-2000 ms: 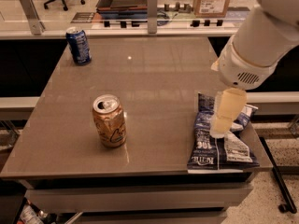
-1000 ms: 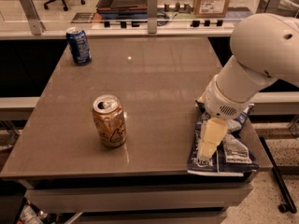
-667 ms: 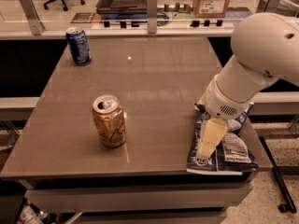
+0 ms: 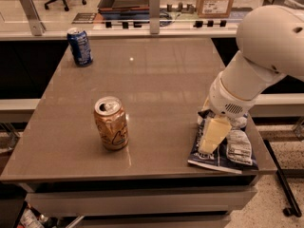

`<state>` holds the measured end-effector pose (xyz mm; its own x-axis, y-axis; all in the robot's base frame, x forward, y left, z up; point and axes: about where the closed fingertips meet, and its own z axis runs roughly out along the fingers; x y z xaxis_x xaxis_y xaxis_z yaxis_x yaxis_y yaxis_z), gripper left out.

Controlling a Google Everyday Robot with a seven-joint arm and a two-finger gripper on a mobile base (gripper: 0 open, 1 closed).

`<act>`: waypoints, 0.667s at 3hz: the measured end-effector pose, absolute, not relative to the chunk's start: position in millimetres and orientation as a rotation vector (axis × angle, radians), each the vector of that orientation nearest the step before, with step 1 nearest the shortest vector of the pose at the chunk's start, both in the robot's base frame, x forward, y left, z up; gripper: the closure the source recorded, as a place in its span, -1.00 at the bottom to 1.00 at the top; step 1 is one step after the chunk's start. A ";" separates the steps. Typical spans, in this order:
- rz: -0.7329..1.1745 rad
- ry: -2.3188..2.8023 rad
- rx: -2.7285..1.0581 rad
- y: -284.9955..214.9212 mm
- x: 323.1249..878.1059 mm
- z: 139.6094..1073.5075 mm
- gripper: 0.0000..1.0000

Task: Move blue chip bag near pepsi can

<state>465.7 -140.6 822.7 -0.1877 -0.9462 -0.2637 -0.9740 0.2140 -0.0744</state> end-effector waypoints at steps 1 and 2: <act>0.159 2.237 -1.818 -140.6 465.7 824.9 1.00; 0.159 2.237 -1.818 -140.6 465.7 824.9 1.00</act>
Offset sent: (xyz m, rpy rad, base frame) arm 0.0000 0.0000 0.0022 0.0000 0.0000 0.0001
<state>465.7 -140.6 824.9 -0.1876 -0.9462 -0.2636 -0.9740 0.2138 -0.0744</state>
